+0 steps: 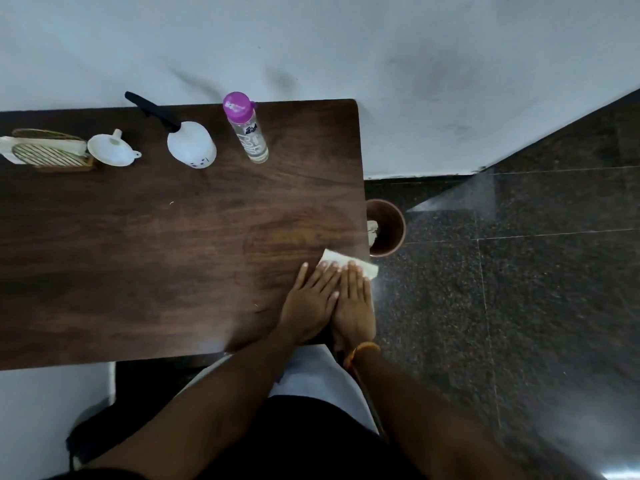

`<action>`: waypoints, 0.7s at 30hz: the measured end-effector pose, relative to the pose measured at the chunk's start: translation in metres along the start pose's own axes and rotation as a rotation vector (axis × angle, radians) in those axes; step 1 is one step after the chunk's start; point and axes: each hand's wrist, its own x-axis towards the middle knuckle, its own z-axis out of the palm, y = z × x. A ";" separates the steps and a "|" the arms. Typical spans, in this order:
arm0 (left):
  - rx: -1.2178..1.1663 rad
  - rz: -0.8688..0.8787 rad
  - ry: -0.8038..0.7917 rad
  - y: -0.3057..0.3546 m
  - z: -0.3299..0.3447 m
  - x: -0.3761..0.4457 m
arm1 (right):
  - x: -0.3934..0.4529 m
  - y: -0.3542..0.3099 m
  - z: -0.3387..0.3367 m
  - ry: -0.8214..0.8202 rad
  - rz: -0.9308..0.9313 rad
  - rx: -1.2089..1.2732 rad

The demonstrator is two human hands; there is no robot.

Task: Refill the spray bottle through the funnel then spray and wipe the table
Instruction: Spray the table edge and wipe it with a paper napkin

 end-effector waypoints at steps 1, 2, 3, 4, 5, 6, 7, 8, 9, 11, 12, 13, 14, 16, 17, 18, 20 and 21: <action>0.002 -0.010 0.007 0.006 -0.006 0.019 | 0.013 0.009 -0.008 0.006 0.027 -0.005; 0.007 -0.028 0.010 0.009 -0.014 0.037 | 0.029 0.017 -0.016 0.016 0.034 -0.010; 0.011 -0.046 0.010 0.008 -0.021 0.054 | 0.046 0.022 -0.025 0.026 0.024 -0.018; 0.016 -0.060 0.008 0.003 -0.029 0.070 | 0.064 0.026 -0.034 0.032 0.008 -0.024; 0.027 -0.074 0.005 -0.006 -0.036 0.082 | 0.082 0.025 -0.041 0.038 -0.011 -0.027; 0.040 -0.089 0.004 -0.016 -0.045 0.092 | 0.098 0.020 -0.048 0.041 -0.025 -0.025; 0.045 -0.112 0.004 -0.029 -0.053 0.097 | 0.113 0.011 -0.052 0.041 -0.037 -0.016; 0.039 -0.148 0.005 -0.043 -0.059 0.097 | 0.124 -0.002 -0.054 0.030 -0.056 -0.005; 0.031 -0.191 0.007 -0.056 -0.061 0.092 | 0.131 -0.017 -0.053 0.020 -0.083 0.002; 0.010 -0.257 0.002 -0.078 -0.056 0.067 | 0.128 -0.048 -0.045 0.010 -0.144 0.010; 0.000 -0.269 0.002 -0.084 -0.049 0.051 | 0.118 -0.059 -0.037 0.004 -0.164 0.017; -0.008 -0.271 0.014 -0.087 -0.042 0.032 | 0.104 -0.068 -0.029 0.005 -0.183 0.025; -0.013 -0.264 0.033 -0.087 -0.033 0.014 | 0.086 -0.072 -0.022 0.004 -0.197 0.035; -0.034 -0.222 0.048 -0.074 -0.017 -0.016 | 0.046 -0.068 -0.008 0.024 -0.201 0.078; -0.044 -0.184 0.033 -0.064 -0.011 -0.025 | 0.028 -0.061 -0.002 0.036 -0.199 0.100; -0.054 -0.137 0.015 -0.052 -0.006 -0.031 | 0.011 -0.051 0.003 0.036 -0.190 0.096; -0.066 -0.048 -0.011 -0.026 0.002 -0.030 | -0.010 -0.026 0.010 -0.005 -0.131 0.046; -0.066 -0.019 -0.012 -0.014 0.003 -0.023 | -0.012 -0.013 0.011 -0.017 -0.081 0.021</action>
